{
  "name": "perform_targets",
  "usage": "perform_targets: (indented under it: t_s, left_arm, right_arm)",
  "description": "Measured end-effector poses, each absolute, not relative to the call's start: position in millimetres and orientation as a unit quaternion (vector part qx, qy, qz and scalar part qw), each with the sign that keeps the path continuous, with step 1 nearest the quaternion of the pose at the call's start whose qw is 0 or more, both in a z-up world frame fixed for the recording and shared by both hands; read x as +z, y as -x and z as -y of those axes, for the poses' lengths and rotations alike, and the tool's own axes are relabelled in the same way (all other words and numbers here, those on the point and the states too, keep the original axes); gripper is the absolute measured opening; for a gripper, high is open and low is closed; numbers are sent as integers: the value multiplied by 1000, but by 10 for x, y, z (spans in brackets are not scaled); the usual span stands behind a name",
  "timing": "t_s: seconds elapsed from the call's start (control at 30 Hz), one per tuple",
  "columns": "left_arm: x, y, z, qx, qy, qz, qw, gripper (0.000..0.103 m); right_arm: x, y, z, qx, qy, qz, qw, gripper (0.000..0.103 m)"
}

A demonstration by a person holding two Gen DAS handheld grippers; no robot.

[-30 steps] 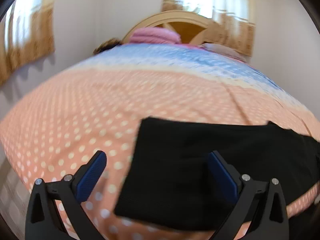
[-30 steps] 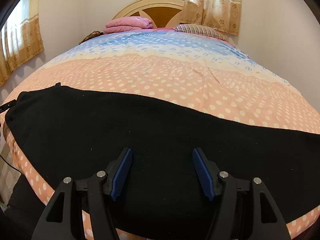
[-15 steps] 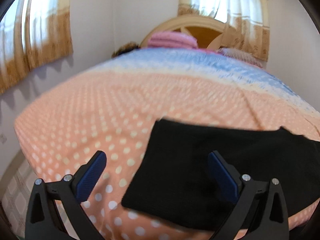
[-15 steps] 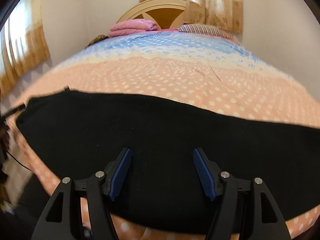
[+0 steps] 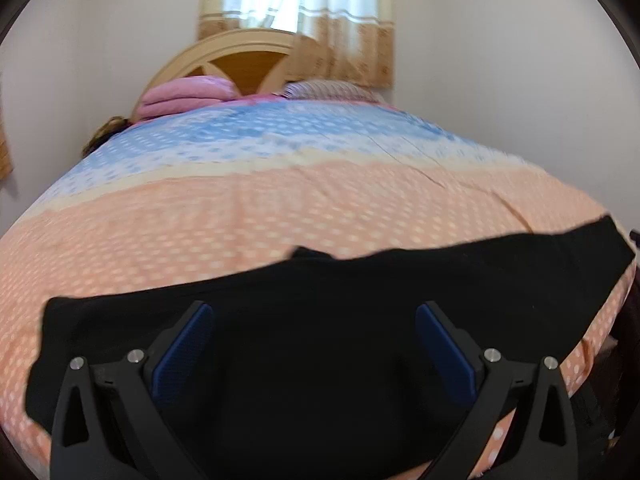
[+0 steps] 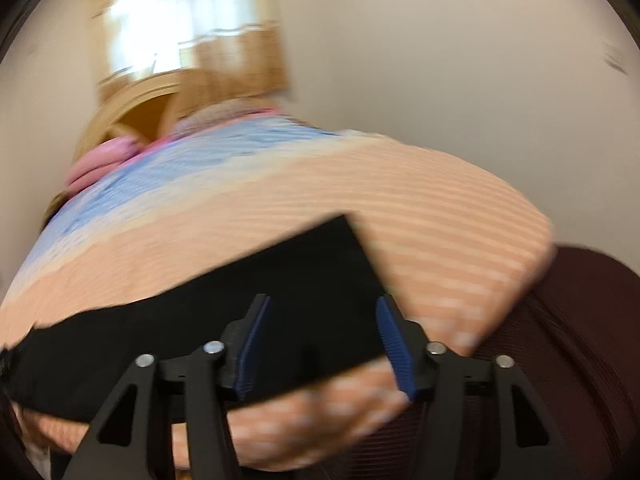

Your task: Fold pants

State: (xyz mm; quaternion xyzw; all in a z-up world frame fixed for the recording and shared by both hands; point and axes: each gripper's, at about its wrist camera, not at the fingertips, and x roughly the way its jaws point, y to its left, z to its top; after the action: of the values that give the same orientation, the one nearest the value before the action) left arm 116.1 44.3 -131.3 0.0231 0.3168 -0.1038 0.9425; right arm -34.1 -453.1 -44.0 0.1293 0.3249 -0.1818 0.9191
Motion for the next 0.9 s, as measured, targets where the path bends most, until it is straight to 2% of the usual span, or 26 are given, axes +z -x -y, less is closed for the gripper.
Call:
perform_targets:
  t_s: [0.17, 0.23, 0.27, 0.3, 0.33, 0.57, 0.7, 0.9]
  left_arm:
    - [-1505, -1291, -267, -100, -40, -359, 927, 103]
    - [-1523, -1288, -310, -99, -32, -355, 929, 103]
    - [-1509, -1275, -315, -99, -31, -356, 929, 103]
    - [-1499, -1266, -312, -98, -33, -356, 929, 103]
    - [-1509, -1268, -282, -97, -34, -356, 929, 103]
    - [-1542, -1294, -251, -90, -28, -356, 930, 103]
    - [-1524, -1277, -260, -87, -28, -360, 929, 103]
    - [-1441, -1204, -511, -62, -19, -346, 936, 103]
  right_arm:
    - [-681, 334, 4772, -191, -154, -364, 898, 49]
    - [-709, 330, 4735, -202, -130, -363, 900, 38]
    - [-707, 329, 4708, -203, -117, -366, 900, 36]
    - [-704, 339, 4698, -195, -115, -368, 902, 26]
    - [-712, 348, 4683, -185, -116, -372, 902, 21]
    - [-713, 393, 4684, -186, -87, -370, 906, 22]
    - [-662, 345, 4725, -176, -98, -362, 910, 40]
    - [-523, 258, 4685, -166, -84, -346, 920, 41]
